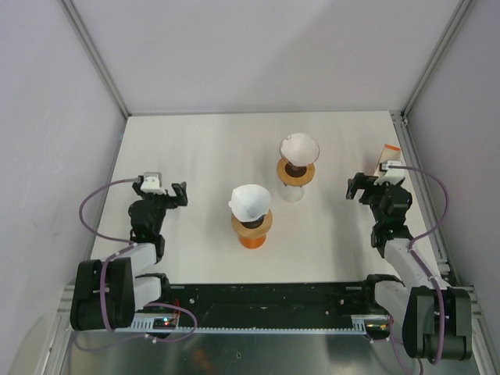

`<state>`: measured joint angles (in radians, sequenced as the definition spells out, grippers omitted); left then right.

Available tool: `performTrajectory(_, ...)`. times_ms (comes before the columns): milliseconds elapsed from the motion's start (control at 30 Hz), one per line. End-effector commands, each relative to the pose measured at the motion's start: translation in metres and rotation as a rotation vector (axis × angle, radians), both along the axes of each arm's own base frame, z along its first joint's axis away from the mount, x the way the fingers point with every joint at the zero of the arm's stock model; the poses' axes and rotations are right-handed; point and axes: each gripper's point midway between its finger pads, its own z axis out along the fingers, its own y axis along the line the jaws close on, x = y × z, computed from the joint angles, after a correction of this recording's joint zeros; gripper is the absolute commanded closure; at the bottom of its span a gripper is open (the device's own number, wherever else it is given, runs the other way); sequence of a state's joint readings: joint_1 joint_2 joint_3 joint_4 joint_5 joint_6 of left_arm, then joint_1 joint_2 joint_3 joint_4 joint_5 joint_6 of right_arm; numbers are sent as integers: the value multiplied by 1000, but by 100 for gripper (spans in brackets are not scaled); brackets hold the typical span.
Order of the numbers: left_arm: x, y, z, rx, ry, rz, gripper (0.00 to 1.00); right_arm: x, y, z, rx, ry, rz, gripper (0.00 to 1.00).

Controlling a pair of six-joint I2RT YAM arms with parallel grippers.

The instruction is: Place the coffee filter in the dripper

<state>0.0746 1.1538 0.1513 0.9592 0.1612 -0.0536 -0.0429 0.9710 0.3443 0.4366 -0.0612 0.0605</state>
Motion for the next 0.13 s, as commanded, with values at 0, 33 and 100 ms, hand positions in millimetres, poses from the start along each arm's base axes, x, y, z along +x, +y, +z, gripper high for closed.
performTrajectory(0,0,-1,14,16,-65,-15,0,6,-1,16,12,-91,3,1)
performTrajectory(33,-1,-1,14,16,-69,-16,0,5,-2,15,14,-91,2,1)
performTrajectory(100,-1,1,15,6,-71,-2,0,5,-4,13,22,-93,-2,1)
